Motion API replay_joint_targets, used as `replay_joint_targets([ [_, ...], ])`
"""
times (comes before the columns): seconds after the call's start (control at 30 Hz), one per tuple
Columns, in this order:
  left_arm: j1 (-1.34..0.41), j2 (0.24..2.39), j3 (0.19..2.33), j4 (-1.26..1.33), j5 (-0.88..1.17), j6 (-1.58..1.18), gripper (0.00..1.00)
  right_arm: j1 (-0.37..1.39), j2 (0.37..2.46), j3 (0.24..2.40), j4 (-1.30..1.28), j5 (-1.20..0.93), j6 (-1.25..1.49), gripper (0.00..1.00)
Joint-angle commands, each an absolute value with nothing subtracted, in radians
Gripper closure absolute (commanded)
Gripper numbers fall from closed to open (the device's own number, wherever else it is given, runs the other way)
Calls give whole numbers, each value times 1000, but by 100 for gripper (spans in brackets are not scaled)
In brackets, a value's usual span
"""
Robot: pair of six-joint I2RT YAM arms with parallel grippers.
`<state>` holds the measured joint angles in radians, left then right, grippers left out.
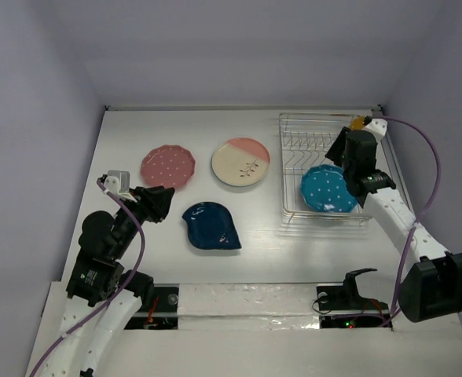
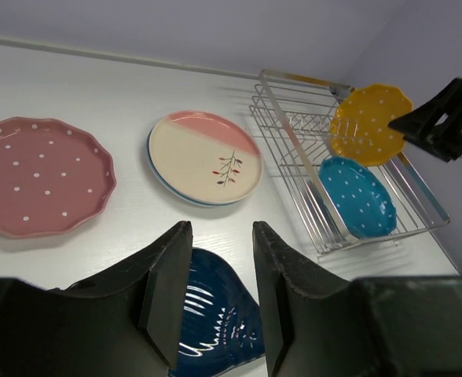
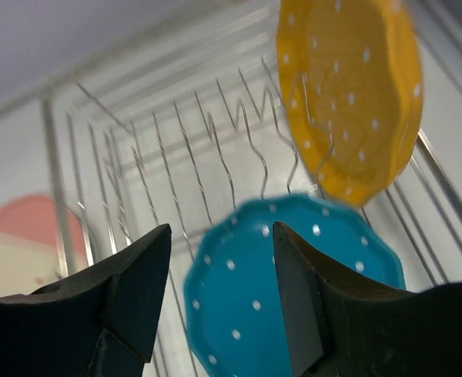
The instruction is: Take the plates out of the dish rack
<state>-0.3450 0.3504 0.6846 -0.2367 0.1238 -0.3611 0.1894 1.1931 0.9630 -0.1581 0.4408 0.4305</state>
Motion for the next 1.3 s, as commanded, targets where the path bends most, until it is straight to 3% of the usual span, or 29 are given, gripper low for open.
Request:
replay_joint_targets([
  [0.0, -342, 341, 696, -195, 138, -365, 66, 184, 1219, 888, -225, 350, 410, 40],
  [0.17, -342, 336, 696, -189, 147, -365, 66, 184, 1274, 951, -307, 22, 331, 43],
  [0.3, -342, 318, 696, -190, 141, -364, 66, 184, 1357, 1009, -397, -12, 324, 44],
  [0.37, -342, 310, 695, -190, 143, -365, 66, 195, 1397, 1019, -406, -67, 318, 40],
  [0.53, -342, 276, 696, -193, 133, -365, 65, 239, 1551, 1081, -502, 23, 293, 37],
  [0.83, -362, 255, 696, -195, 129, -367, 65, 268, 1620, 1155, -543, 74, 295, 37],
  [1.03, -371, 250, 698, -196, 126, -365, 64, 278, 1718, 1206, -609, 167, 316, 54],
  [1.27, -380, 232, 699, -199, 120, -367, 64, 311, 1801, 1272, -689, 274, 318, 58],
])
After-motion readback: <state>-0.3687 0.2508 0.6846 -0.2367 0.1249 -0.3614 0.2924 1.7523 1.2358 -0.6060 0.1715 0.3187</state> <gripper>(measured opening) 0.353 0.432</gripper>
